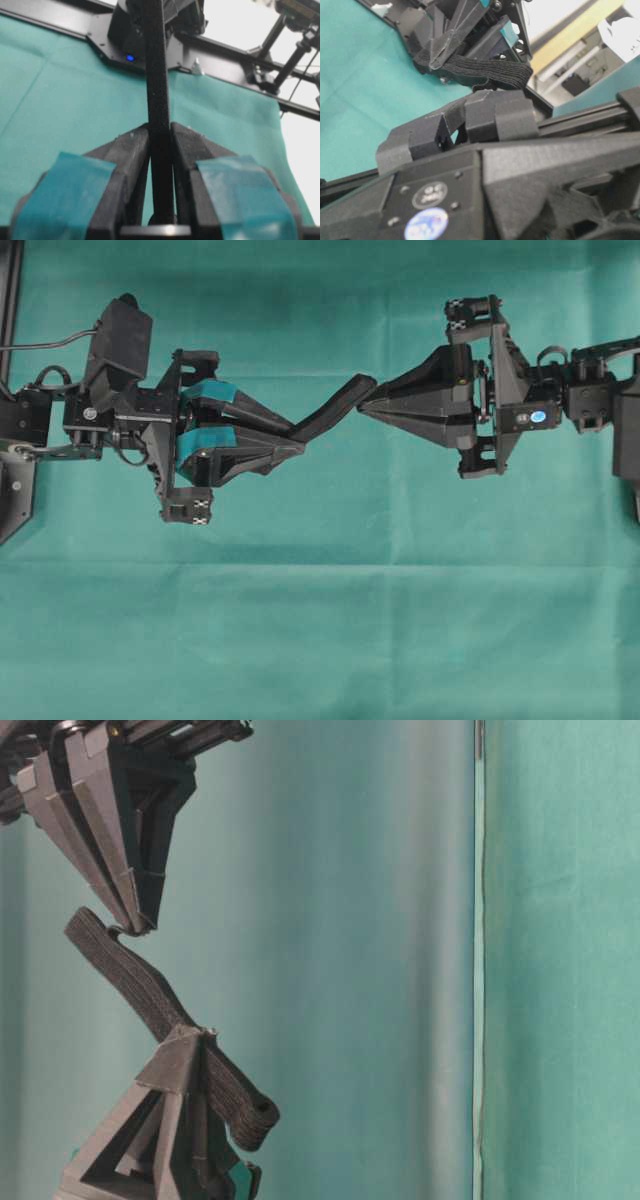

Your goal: Peel off the Velcro with your right arm.

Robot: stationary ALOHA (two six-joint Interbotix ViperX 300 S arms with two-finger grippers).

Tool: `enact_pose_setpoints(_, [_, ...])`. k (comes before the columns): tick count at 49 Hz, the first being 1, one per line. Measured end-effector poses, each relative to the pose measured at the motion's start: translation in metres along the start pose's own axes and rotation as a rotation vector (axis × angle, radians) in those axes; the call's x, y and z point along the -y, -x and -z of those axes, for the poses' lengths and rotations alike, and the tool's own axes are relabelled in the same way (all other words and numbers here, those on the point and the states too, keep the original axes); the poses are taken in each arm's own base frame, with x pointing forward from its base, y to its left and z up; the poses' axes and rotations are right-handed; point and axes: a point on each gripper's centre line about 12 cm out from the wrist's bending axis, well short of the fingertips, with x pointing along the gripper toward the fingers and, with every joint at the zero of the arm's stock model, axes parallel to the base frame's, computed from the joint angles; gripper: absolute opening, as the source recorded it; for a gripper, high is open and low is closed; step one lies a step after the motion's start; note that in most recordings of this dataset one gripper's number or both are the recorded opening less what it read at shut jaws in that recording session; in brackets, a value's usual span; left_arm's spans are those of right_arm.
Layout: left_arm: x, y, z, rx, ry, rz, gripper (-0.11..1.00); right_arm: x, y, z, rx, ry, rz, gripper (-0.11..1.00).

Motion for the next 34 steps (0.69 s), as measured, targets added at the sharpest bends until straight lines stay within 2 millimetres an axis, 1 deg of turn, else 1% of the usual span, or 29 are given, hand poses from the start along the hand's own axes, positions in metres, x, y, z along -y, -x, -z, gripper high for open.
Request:
enact_pose_setpoints(19, [0.000, 0.000, -0.001, 0.001, 0.000, 0.001, 0.13, -0.007, -0.005, 0.001, 0.000, 0.000, -0.023, 0.09])
enact_pose_setpoints(34, [0.000, 0.000, -0.001, 0.003, 0.002, -0.001, 0.13, -0.018, -0.014, 0.006, -0.017, -0.003, -0.061, 0.09])
